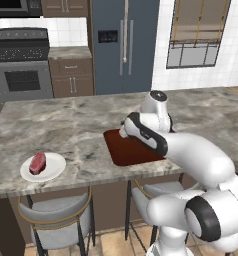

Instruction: Create a steak meal by picking up the steak and asparagus from the tray and placing them on the plate. Leave the kiwi on the tray.

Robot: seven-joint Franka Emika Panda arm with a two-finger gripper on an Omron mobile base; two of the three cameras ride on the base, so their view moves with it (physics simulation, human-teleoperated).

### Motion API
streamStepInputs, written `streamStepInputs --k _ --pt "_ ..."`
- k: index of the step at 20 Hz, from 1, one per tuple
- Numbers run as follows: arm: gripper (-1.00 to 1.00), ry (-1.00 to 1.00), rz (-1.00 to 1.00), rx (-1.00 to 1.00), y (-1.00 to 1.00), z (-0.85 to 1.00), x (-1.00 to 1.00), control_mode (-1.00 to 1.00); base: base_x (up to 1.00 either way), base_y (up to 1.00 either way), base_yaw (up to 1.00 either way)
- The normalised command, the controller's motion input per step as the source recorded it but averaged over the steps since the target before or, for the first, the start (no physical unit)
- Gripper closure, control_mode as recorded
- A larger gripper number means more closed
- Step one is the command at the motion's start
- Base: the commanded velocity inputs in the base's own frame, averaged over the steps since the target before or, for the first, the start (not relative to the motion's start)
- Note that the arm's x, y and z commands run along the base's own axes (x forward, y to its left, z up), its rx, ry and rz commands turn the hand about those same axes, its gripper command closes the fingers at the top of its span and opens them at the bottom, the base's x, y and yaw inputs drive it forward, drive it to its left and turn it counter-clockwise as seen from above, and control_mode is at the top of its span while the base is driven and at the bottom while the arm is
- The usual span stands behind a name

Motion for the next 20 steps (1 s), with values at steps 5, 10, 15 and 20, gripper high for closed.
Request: streamStepInputs --k 5,10,15,20 --pt "1.0 0.0 -0.12 0.17 0.81 0.0 -0.17 -1.0 0.0 0.0 0.0" --pt "1.0 0.03 -0.01 0.15 0.93 -0.07 -0.12 -1.0 0.0 0.0 0.0" --pt "1.0 0.16 0.0 0.12 0.98 -0.2 0.0 -1.0 0.0 0.0 0.0" --pt "1.0 0.17 0.0 0.06 1.0 -0.14 0.04 -1.0 0.0 0.0 0.0"
